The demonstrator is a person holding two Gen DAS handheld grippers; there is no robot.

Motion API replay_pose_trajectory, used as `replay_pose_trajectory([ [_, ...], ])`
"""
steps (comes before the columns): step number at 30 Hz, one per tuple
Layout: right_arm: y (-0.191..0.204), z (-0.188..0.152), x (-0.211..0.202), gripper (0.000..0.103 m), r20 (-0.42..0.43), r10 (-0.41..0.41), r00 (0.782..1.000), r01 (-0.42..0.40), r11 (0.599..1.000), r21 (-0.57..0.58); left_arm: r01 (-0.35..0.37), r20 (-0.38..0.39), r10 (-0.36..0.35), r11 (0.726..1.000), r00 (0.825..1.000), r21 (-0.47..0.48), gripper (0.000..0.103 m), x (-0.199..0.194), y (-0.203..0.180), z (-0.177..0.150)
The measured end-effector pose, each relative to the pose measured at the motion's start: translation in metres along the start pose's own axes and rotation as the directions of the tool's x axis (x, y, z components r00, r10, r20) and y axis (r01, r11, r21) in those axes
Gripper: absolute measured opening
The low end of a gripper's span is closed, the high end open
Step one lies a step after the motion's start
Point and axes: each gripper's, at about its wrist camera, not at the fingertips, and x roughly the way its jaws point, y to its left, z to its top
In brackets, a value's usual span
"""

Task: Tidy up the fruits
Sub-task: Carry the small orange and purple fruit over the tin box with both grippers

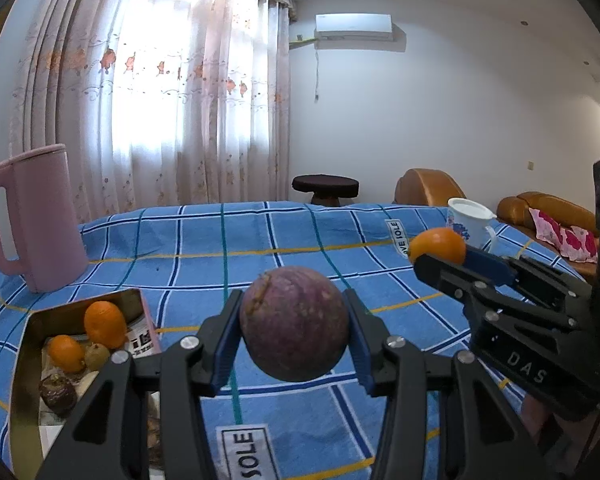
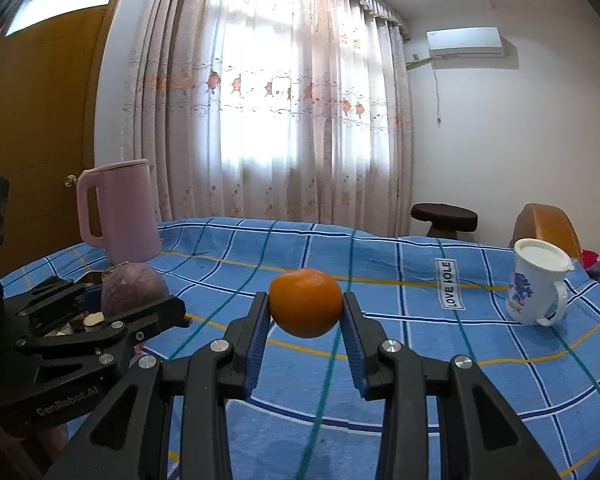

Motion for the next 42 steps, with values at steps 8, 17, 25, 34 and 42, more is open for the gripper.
replay_pose_trajectory([
  [8,0.018,0.004,0.006,0.037,-0.018,0.054,0.998,-0.053,0.998,0.023,-0.014,-0.009,0.014,1.000,1.000,-0.024,0.050,-0.010,0.019,-0.003],
  [17,0.044,0.015,0.009,0.037,-0.016,0.110,0.994,-0.110,0.994,0.002,-0.036,-0.006,0.035,0.998,0.999,-0.056,0.050,-0.028,0.045,-0.004],
  [25,0.075,0.027,0.014,0.037,-0.014,0.167,0.986,-0.168,0.986,-0.017,-0.075,-0.007,0.075,0.995,0.997,-0.067,0.050,-0.046,0.068,-0.003],
  [34,0.112,0.037,0.022,0.037,-0.028,0.232,0.972,-0.234,0.971,-0.055,-0.126,-0.029,0.124,0.989,0.992,-0.082,0.050,-0.060,0.096,-0.006],
  [42,0.143,0.037,0.035,0.037,-0.077,0.286,0.955,-0.291,0.954,-0.075,-0.176,-0.063,0.170,0.979,0.983,-0.102,0.050,-0.066,0.126,-0.014],
])
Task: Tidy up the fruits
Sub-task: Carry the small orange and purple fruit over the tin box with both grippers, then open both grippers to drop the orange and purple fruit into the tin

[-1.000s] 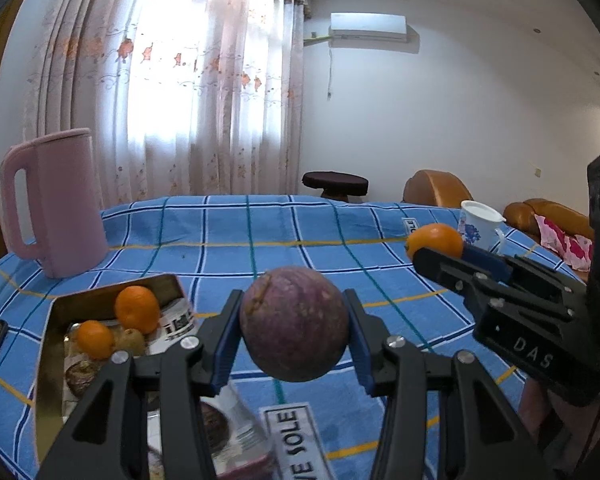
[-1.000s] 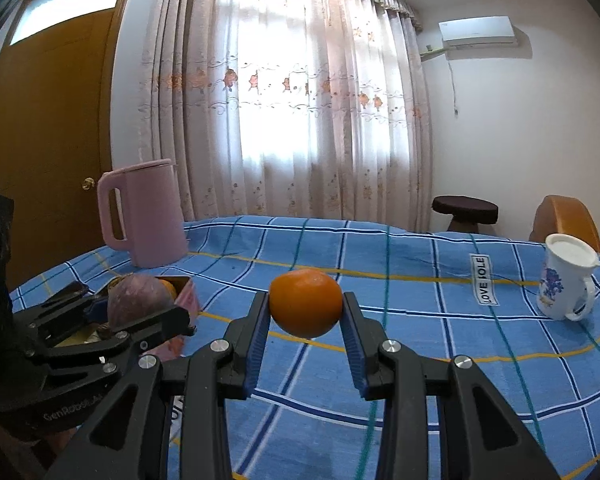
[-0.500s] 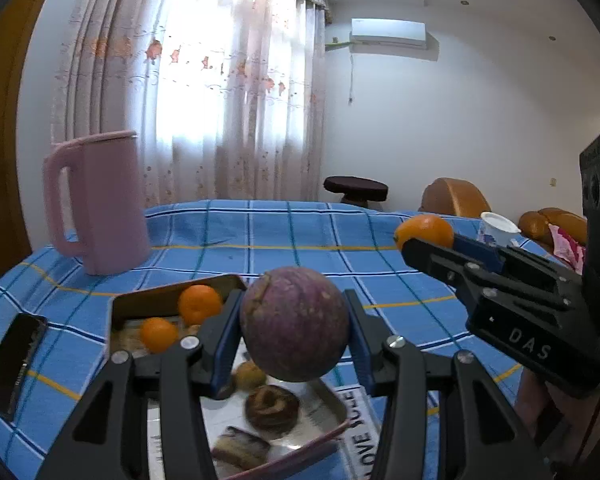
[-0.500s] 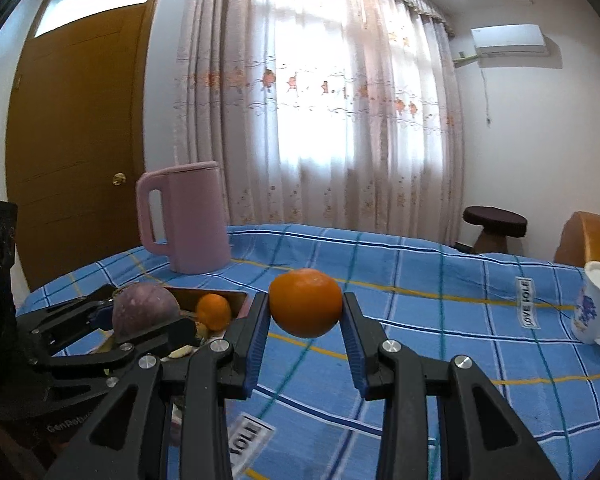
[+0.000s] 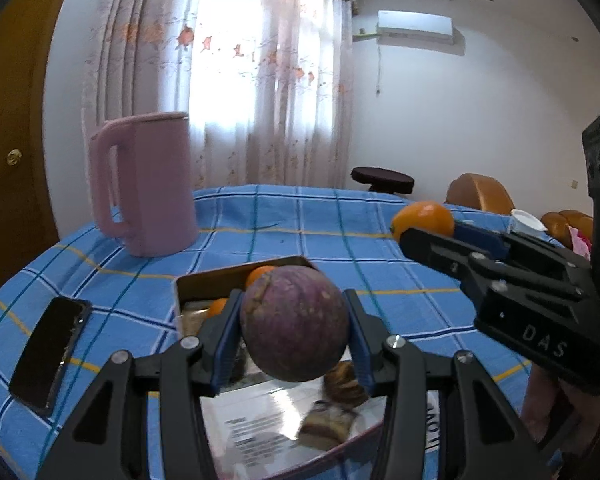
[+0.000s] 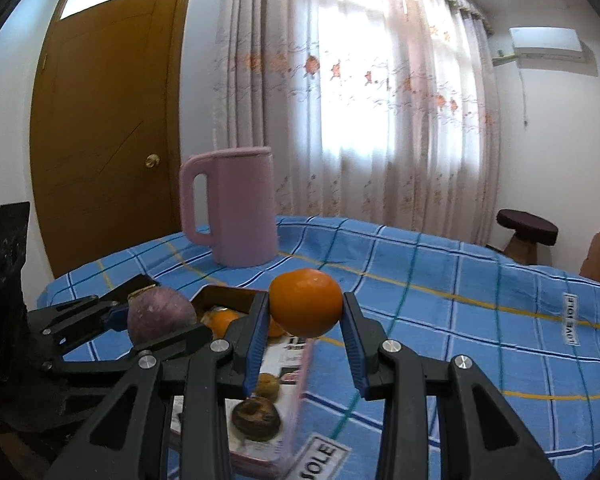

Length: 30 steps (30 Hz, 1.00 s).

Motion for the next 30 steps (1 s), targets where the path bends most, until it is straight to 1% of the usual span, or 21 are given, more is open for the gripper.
replay_pose_trajectory([
  [4,0.013,-0.005,0.014,0.037,-0.048,0.023,0.999,-0.024,1.000,-0.018,-0.007,-0.012,0.007,1.000,1.000,-0.016,0.050,0.000,0.010,-0.004],
  [8,0.021,-0.014,0.029,0.038,-0.117,0.033,0.993,-0.036,0.999,-0.024,-0.011,-0.023,0.010,0.999,1.000,-0.033,0.050,0.001,0.018,-0.007],
  [11,0.023,-0.020,0.040,0.038,-0.168,0.056,0.984,-0.060,0.998,-0.017,-0.014,-0.038,0.013,0.999,0.999,-0.037,0.050,0.003,0.021,-0.010],
  [15,0.027,-0.027,0.049,0.038,-0.222,0.056,0.974,-0.065,0.997,-0.033,-0.014,-0.069,0.011,0.999,0.998,-0.050,0.050,0.010,0.027,-0.015],
  [18,0.027,-0.033,0.057,0.038,-0.272,0.068,0.960,-0.079,0.996,-0.028,-0.008,-0.097,0.002,0.998,0.995,-0.062,0.050,0.015,0.030,-0.019],
  [22,0.027,-0.040,0.064,0.038,-0.312,0.074,0.947,-0.088,0.996,-0.032,-0.004,-0.121,-0.004,0.998,0.993,-0.064,0.050,0.019,0.031,-0.024],
  [26,0.027,-0.040,0.063,0.039,-0.315,0.076,0.946,-0.091,0.995,-0.035,-0.004,-0.117,-0.004,0.998,0.993,-0.067,0.051,0.017,0.032,-0.026],
  [27,0.027,-0.039,0.063,0.039,-0.317,0.081,0.945,-0.096,0.995,-0.030,-0.008,-0.109,0.001,0.998,0.994,-0.066,0.053,0.015,0.032,-0.025],
  [28,0.027,-0.039,0.062,0.050,-0.317,0.085,0.945,-0.099,0.995,-0.028,-0.008,-0.103,0.001,0.998,0.995,-0.067,0.060,0.013,0.032,-0.024],
  [29,0.027,-0.039,0.060,0.055,-0.315,0.087,0.945,-0.102,0.994,-0.031,-0.007,-0.097,0.000,0.998,0.995,-0.069,0.069,0.011,0.033,-0.022],
  [30,0.028,-0.038,0.058,0.068,-0.307,0.107,0.946,-0.123,0.992,-0.032,-0.018,-0.082,0.013,0.998,0.997,-0.066,0.083,0.006,0.033,-0.021],
])
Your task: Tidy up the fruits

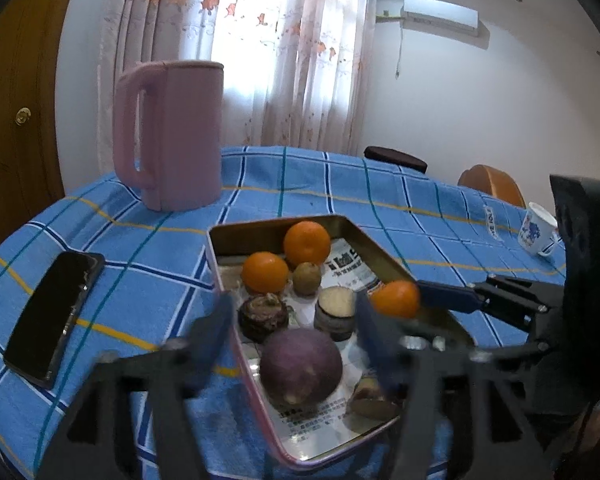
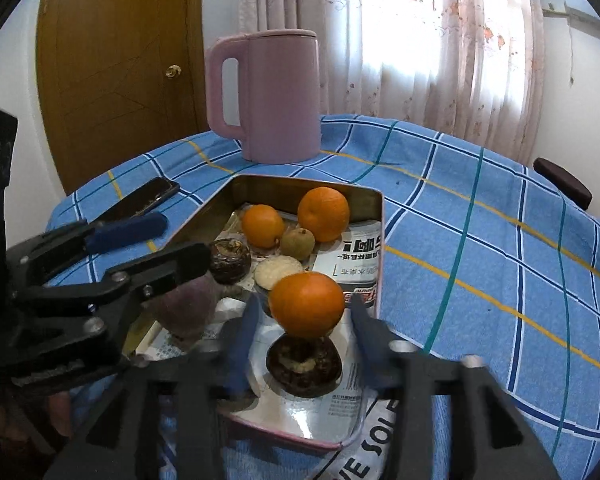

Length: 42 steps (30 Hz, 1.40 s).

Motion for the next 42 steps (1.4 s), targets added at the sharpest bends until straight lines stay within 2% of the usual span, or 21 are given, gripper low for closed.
replay_pose_trajectory([
  [1,0.003,0.000,-0.005,0.074,0.014,0.013,1.000,-0.013,1.000,-0.012,-0.006,0.020,0.006,1.000,1.000,0.004,0.089,-0.004,0.000,0.001],
  [8,0.016,0.002,-0.021,0.074,0.051,-0.083,0.995,0.087,0.993,-0.080,0.021,0.099,-0.022,1.000,0.995,0.010,0.091,-0.032,-0.004,0.012],
  [15,-0.011,0.000,-0.042,0.074,0.102,-0.133,0.986,0.132,0.991,0.021,0.014,0.151,-0.013,1.000,0.989,-0.004,0.097,-0.047,-0.003,0.019],
  [25,-0.027,-0.003,-0.078,0.075,0.206,-0.207,0.956,0.184,0.975,0.126,0.016,0.146,-0.016,1.000,0.989,0.001,0.099,-0.047,-0.008,0.018],
  [42,-0.031,-0.011,-0.098,0.076,0.245,-0.222,0.944,0.186,0.969,0.162,0.021,0.126,-0.025,0.999,0.992,0.028,0.099,-0.046,-0.021,0.014],
])
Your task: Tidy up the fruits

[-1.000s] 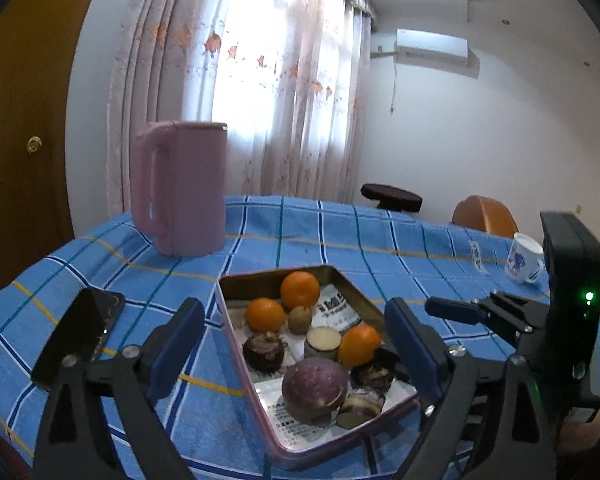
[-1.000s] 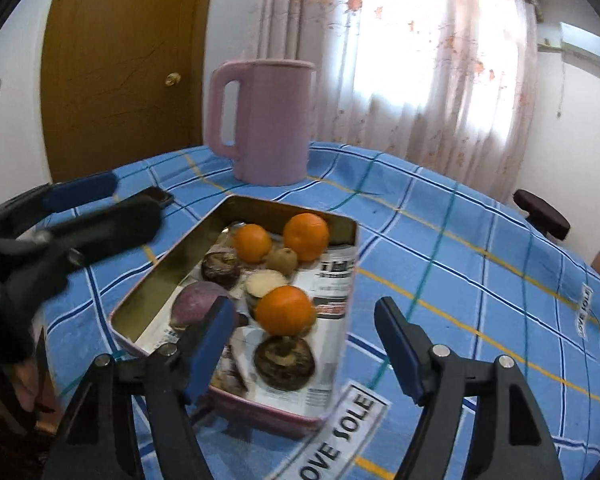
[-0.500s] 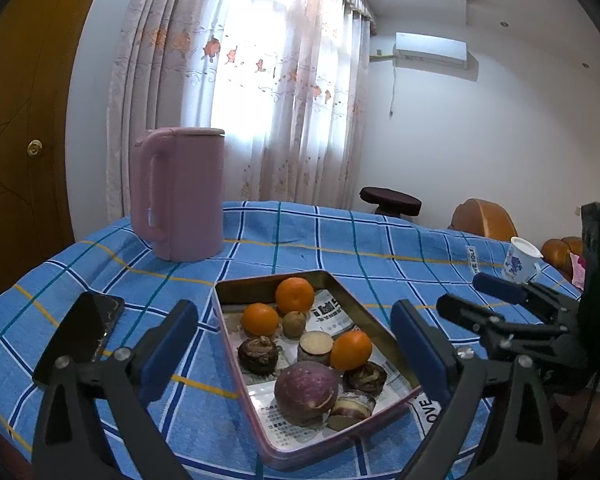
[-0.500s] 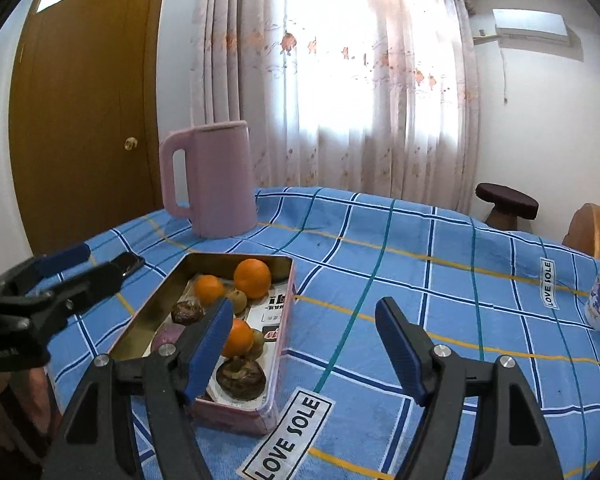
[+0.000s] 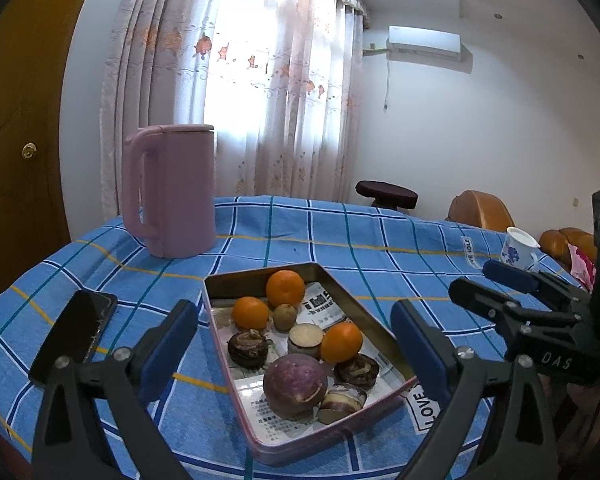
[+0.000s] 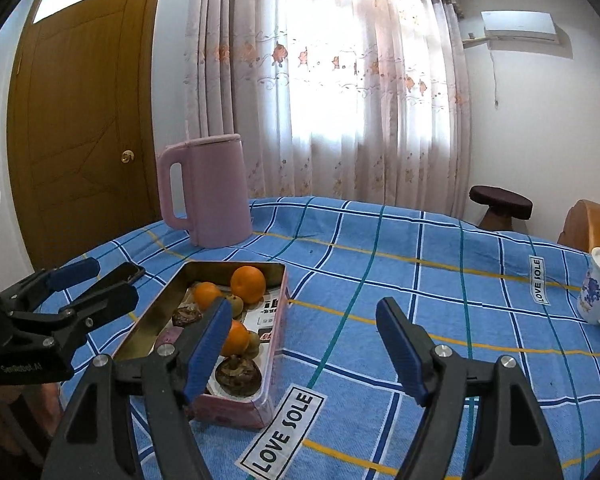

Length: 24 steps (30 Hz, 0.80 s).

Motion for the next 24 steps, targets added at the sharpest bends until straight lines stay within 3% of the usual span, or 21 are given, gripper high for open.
replay_pose_trajectory([
  [24,-0.0102,-0.0026,-0.0083,0.077,0.028,-0.021,0.999,0.021,1.000,0.018,-0.006,-0.011,0.006,1.000,1.000,-0.003,0.103,0.0023,0.0002,-0.0017],
])
